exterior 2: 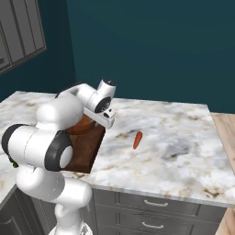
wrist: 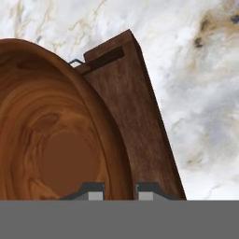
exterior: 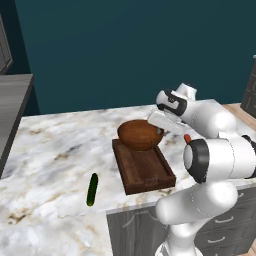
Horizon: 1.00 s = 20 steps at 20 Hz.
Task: Place the two vegetables and bowl onto the tray for setting up a vegetable dip station.
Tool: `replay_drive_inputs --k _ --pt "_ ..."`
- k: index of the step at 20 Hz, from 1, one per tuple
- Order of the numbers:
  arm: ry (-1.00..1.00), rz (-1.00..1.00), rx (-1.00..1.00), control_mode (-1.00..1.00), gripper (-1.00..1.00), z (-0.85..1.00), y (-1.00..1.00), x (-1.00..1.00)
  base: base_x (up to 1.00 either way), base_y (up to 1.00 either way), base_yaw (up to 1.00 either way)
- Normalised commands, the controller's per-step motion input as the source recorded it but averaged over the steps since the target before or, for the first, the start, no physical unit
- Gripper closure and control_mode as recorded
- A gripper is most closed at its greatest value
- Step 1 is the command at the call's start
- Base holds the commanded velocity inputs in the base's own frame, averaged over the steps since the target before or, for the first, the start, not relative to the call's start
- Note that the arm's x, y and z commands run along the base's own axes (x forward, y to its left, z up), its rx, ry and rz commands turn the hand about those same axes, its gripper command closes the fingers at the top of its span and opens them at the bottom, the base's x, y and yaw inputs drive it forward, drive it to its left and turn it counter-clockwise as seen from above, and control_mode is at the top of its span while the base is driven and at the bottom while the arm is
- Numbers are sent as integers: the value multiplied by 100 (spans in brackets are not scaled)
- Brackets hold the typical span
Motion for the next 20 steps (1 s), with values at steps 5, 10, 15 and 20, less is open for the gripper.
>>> replay_drive_inputs --k 5,10,15,20 --pt "0 -3 0 -100 100 -4 0 9 0 0 0" --pt "0 -2 0 -100 100 -6 0 13 0 0 0" --pt "0 -1 0 -100 100 -7 0 13 0 0 0" --pt "0 -1 0 -100 100 -11 2 7 0 0 0"
